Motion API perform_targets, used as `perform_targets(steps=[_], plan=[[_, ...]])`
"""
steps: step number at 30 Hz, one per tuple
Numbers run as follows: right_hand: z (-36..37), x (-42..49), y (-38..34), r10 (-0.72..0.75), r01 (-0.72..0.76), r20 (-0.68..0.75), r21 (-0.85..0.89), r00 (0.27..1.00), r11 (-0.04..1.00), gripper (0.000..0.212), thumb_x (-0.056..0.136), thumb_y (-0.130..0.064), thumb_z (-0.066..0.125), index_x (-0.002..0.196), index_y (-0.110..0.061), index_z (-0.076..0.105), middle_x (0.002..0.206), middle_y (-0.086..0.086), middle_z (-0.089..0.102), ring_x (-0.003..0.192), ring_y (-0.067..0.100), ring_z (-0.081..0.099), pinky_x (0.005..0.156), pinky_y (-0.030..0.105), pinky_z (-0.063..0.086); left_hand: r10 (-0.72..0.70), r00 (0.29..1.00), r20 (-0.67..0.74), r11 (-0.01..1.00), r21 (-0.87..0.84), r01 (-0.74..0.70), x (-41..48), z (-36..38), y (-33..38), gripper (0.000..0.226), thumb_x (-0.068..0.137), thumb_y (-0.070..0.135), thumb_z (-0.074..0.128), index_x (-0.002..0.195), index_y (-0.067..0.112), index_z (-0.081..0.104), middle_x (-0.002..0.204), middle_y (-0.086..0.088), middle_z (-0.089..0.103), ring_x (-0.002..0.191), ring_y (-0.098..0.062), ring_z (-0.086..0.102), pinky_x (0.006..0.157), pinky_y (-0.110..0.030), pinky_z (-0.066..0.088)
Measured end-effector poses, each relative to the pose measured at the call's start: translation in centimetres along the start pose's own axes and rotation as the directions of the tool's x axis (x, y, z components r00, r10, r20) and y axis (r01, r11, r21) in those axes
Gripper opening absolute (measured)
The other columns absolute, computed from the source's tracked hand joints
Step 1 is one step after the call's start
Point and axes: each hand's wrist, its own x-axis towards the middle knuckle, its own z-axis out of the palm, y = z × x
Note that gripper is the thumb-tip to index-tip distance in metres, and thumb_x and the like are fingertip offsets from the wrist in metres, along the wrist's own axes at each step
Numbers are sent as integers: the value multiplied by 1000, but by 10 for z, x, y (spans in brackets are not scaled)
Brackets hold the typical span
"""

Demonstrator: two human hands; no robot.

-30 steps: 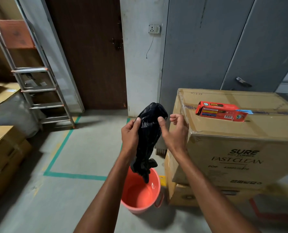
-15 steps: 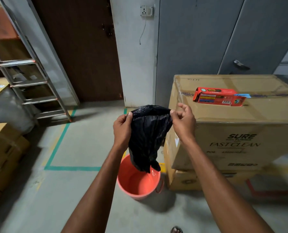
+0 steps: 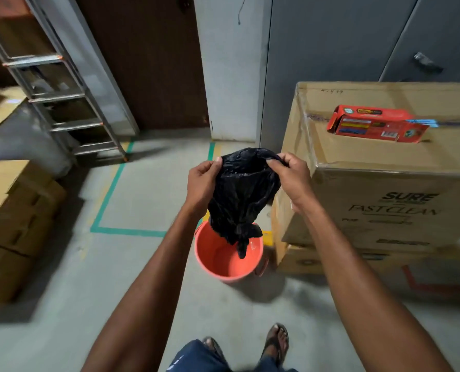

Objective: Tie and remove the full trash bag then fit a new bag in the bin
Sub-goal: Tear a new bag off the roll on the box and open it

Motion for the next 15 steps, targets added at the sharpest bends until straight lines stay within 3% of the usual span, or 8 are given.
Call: perform_targets(steps=[2,4,7,10,12,15], plan=[[4,-2,-4,15,-19,51,84,999,996,39,86,-37,68,89,2,62,83,9,61,77,18,52,73,36,40,13,1000,-12,999,50,-13,9,-4,1,42,99,38,65,84,-1,71,79,-9,70,75,-15,59,71,-35,50],[10,-7,-8,18,-27,72,137,997,990,43,92,-35,66,100,7,64,94,14,70,83,21,60,77,36,46,62,998,-26,991,118,-58,17,-5,2,40,98,36,66,86,-2,70,81,-9,69,76,-17,58,77,-47,53],[26,-16,-15,16,-18,12,175,1000,984,34,100,-28,63,110,4,68,113,25,72,94,21,68,87,37,53,215,970,-113,950,254,-181,16,-8,3,22,94,36,70,94,14,72,94,3,70,93,-16,64,94,-51,51],[46,-23,-17,4,5,-50,182,999,983,23,102,-23,61,105,-4,74,107,18,76,93,19,71,83,34,56,393,917,-65,878,324,-353,8,-19,6,16,92,34,71,89,19,65,91,11,62,96,-16,57,95,-52,46],[57,-27,-20,-8,17,-49,188,999,982,20,103,-22,60,102,-12,76,102,9,79,92,16,74,77,26,58,390,920,33,862,338,-377,8,-27,9,20,94,35,70,83,18,68,88,9,67,96,-17,59,94,-50,47],[72,-31,-28,-42,48,-34,187,999,981,20,104,-22,58,101,-15,76,97,4,80,90,14,75,74,22,56,267,948,172,911,277,-306,13,-38,20,24,94,40,68,97,19,79,96,7,76,102,-13,66,99,-46,51]])
